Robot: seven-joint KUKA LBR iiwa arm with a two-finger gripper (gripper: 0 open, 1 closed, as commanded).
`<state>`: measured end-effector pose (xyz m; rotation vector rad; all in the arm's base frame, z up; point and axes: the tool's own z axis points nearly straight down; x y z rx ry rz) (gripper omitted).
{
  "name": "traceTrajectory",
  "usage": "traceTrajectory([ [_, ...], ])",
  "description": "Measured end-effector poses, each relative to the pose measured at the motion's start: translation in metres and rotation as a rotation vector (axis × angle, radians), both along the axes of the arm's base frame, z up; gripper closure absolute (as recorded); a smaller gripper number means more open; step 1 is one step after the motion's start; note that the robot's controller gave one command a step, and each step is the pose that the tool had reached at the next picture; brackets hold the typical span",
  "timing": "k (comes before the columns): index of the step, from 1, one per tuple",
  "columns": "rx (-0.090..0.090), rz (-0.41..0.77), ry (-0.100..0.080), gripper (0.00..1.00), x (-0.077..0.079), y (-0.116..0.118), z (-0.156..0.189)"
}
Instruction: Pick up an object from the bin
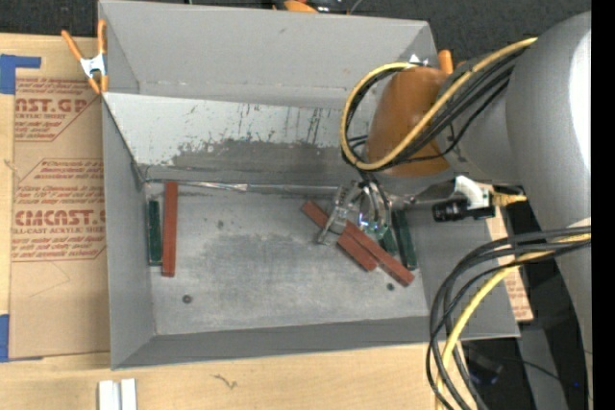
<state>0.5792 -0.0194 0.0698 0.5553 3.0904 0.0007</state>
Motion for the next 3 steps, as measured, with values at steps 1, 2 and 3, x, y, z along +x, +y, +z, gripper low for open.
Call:
traceTrajectory([
  [1, 0.0, 0.001, 0.0, 1.0, 0.0, 0.0, 0.0],
  [2, 0.0, 0.02, -0.009, 1.0, -0.003, -0.014, 0.149],
  [3, 0.0, 0.02, -0.001, 0.0, -0.005, -0.014, 0.144],
])
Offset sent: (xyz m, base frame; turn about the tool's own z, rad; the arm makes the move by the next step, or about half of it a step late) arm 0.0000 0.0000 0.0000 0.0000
